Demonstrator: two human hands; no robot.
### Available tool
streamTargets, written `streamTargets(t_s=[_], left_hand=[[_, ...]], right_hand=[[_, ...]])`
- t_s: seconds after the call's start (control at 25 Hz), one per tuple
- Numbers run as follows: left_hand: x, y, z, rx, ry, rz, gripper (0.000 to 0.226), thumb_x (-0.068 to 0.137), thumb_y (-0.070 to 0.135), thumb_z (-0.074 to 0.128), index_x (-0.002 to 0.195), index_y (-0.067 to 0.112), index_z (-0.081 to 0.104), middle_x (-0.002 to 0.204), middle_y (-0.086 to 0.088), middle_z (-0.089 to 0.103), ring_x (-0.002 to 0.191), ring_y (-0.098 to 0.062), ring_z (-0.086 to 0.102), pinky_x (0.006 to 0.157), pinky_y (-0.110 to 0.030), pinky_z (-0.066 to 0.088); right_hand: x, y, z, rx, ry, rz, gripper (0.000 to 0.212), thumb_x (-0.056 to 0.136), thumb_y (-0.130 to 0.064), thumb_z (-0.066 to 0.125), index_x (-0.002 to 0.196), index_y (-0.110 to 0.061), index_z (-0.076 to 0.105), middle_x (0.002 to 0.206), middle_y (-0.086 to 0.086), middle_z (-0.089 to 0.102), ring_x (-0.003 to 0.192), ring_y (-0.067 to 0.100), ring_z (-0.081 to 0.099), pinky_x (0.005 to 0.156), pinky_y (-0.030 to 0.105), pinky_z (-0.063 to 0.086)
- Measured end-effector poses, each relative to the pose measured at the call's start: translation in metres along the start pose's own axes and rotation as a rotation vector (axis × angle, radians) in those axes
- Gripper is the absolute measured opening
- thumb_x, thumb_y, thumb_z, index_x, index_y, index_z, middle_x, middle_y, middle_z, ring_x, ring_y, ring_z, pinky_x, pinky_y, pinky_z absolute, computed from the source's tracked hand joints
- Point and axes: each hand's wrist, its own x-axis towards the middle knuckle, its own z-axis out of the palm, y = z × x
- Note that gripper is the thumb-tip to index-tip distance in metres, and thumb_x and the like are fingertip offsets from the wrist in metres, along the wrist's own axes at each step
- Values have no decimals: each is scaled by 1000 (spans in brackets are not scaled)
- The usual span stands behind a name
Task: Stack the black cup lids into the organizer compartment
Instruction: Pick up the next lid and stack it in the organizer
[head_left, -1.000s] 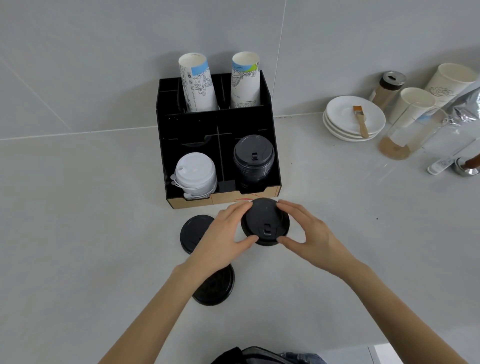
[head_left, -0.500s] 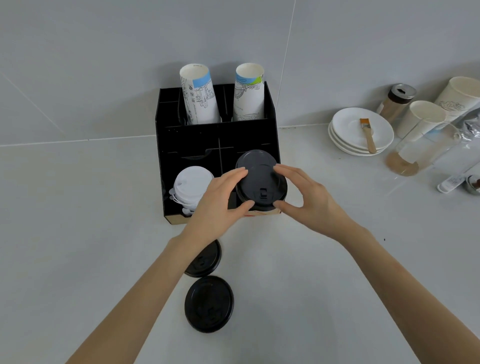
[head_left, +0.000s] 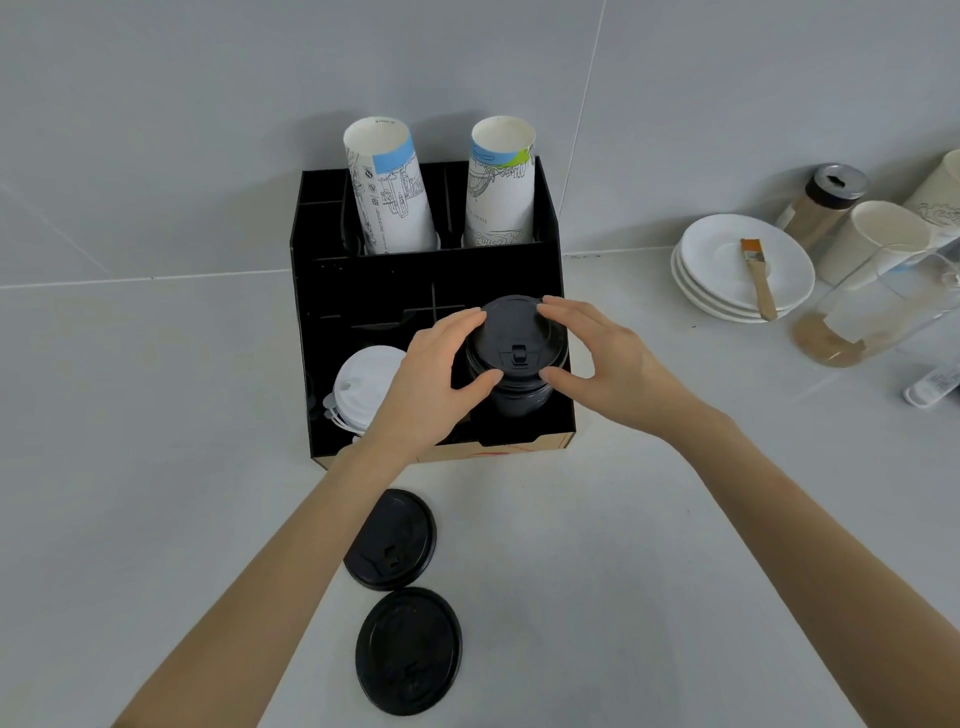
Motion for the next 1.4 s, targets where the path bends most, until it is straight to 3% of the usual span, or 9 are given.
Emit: streamTargets(t_s=[0.56, 0.88, 1.08, 1.24, 1.4], left_hand=[[5, -13, 15, 27, -56, -47, 56, 83, 19, 59, 132, 14, 33, 142, -6, 39, 128, -26, 35, 103, -35, 33], [5, -10, 12, 57, -70, -47, 58, 83, 20, 59, 134, 15, 31, 145, -5, 33, 130, -27, 33, 106, -34, 29], [-4, -7, 2, 50, -39, -27, 57, 83, 21, 59, 132, 15, 32, 142, -7, 38, 127, -27, 37, 102, -33, 31], [-21, -7, -11, 44, -3, -40, 56, 84, 21, 58, 133, 14, 33, 141, -7, 39, 128, -24, 36, 98, -24, 24], [-46, -12, -25, 25, 21, -114, 50, 84, 21, 58, 130, 17, 37, 139, -5, 42, 129, -24, 34, 104, -32, 27]], right_hand=[[0, 5, 20, -30, -45, 87, 55, 85, -11, 55, 134, -8, 31, 150, 9, 25, 137, 23, 24, 111, 29, 22], [-1, -4, 19, -36, -28, 93, 56, 86, -10, 53, 136, -10, 28, 151, 8, 22, 138, 24, 22, 111, 34, 25], [-7, -17, 16, -33, 15, 48, 54, 85, -9, 55, 134, -13, 32, 149, 7, 28, 126, 27, 43, 104, 24, 31], [-13, -32, 21, -19, 15, -14, 53, 85, -8, 54, 133, -13, 34, 146, 7, 34, 134, 21, 32, 106, 25, 28], [-22, -48, 34, 7, -27, -61, 53, 85, -9, 55, 133, -14, 34, 143, 6, 39, 132, 20, 35, 109, 30, 29]])
